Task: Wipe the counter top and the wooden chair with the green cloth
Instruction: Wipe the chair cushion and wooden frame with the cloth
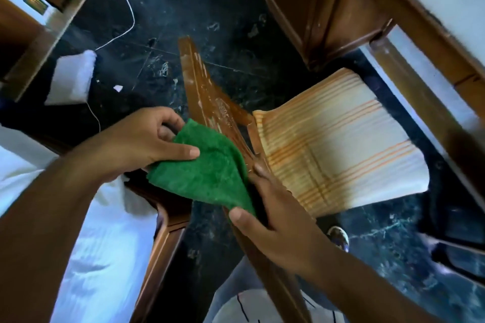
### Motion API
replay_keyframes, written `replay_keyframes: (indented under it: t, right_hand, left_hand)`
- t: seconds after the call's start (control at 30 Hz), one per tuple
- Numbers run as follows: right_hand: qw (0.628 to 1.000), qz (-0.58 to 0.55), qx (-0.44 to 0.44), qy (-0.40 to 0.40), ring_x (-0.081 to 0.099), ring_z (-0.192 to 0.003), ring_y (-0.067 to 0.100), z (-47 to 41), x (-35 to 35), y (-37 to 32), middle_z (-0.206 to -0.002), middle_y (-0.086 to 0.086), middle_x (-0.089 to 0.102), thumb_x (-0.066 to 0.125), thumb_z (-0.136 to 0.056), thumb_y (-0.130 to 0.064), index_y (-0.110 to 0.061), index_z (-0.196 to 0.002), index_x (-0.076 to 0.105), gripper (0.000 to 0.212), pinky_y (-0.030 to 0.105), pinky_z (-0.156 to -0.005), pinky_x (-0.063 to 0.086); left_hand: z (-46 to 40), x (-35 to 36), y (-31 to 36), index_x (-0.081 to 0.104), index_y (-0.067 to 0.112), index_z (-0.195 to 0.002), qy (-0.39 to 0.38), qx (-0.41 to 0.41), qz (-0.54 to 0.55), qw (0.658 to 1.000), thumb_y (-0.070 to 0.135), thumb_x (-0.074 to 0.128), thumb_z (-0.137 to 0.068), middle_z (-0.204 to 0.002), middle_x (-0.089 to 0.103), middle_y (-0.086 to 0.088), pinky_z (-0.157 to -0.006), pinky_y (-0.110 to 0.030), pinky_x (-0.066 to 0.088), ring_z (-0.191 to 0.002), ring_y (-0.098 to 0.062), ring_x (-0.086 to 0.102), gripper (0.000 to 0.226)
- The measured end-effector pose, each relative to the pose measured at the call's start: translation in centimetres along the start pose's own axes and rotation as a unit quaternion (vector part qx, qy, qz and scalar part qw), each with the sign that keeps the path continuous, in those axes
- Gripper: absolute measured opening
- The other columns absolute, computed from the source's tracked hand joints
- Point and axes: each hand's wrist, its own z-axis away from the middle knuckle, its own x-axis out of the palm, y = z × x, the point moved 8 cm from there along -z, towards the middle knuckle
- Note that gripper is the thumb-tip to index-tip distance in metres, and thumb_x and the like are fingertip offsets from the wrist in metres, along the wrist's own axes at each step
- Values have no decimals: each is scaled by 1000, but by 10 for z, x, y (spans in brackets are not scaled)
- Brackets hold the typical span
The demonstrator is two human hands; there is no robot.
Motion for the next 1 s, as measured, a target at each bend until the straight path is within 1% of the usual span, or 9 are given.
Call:
replay_keyframes:
  t: [0.13,0.23,0.33,0.43,0.53,0.67,0.77,0.83,1.0]
  right_hand:
    - [999,-6,-19,-26,-9,-149,9,-20,25,-16,-164,-5,-11,25,-91,-69,-40,-151,-11,76,31,-115,6]
    - [996,-75,14,-45,-15,-148,9,-45,28,-11,-163,-8,-17,24,-93,-69,-40,-151,-12,75,32,-114,0]
    - [983,-154,60,-75,-15,-147,9,-75,27,-7,-162,-10,-17,23,-94,-66,-43,-151,-9,70,42,-119,-1]
    - [988,-132,28,-69,-16,-147,4,-47,28,3,-160,-22,-17,20,-88,-76,-55,-145,-13,69,46,-119,-2]
    - [991,-100,-14,-92,-15,-147,3,27,43,28,-160,-25,-15,26,-91,-73,-54,-147,-10,69,43,-117,-4]
    - [964,-64,185,-182,-8,-150,15,45,64,77,-164,0,-11,23,-79,-82,-25,-153,4,95,32,-121,3]
    - [983,-148,3,-111,8,-146,-3,37,36,26,-159,-30,0,26,-83,-83,-45,-152,-1,83,31,-118,16]
    - [973,-202,-26,-106,24,-141,-2,9,29,8,-159,-25,11,29,-92,-70,-53,-146,-3,65,31,-117,24]
    - [980,-186,-20,-62,-20,-145,14,-119,21,-5,-163,-6,-12,21,-105,-44,-34,-154,-3,56,47,-119,-9]
  left_hand:
    - [-28,-39,32,52,43,-116,181,84,-189,961,96,60,-48,-109,66,13,-77,-37,50,-95,-11,65,86]
    - [-64,-28,81,36,32,-150,240,234,-245,910,72,45,-88,-161,30,-11,-114,-51,24,-148,-34,26,74]
    - [-111,-7,89,9,27,-160,176,189,-325,910,52,22,-105,-168,-6,-14,-119,-53,-10,-153,-35,-14,62]
    - [-131,-11,82,-6,24,-159,138,143,-295,935,55,3,-102,-167,-13,-14,-119,-51,-14,-151,-34,-20,65]
    - [-134,-8,80,-9,23,-158,142,143,-371,906,60,-2,-96,-166,-15,-18,-117,-55,-13,-149,-41,-21,72]
    - [-129,0,82,2,23,-159,226,151,-406,873,69,-3,-92,-168,-3,-15,-119,-57,-7,-152,-39,-11,82]
    - [-126,-1,82,8,23,-159,259,152,-394,869,69,-3,-93,-168,5,-14,-120,-57,-4,-154,-36,-5,81]
    - [-127,-2,81,10,22,-159,262,146,-407,863,64,1,-97,-168,8,-15,-120,-58,-1,-154,-36,-2,75]
    - [-124,-2,84,11,19,-160,261,155,-373,877,50,13,-103,-167,11,-15,-121,-58,0,-154,-36,-1,65]
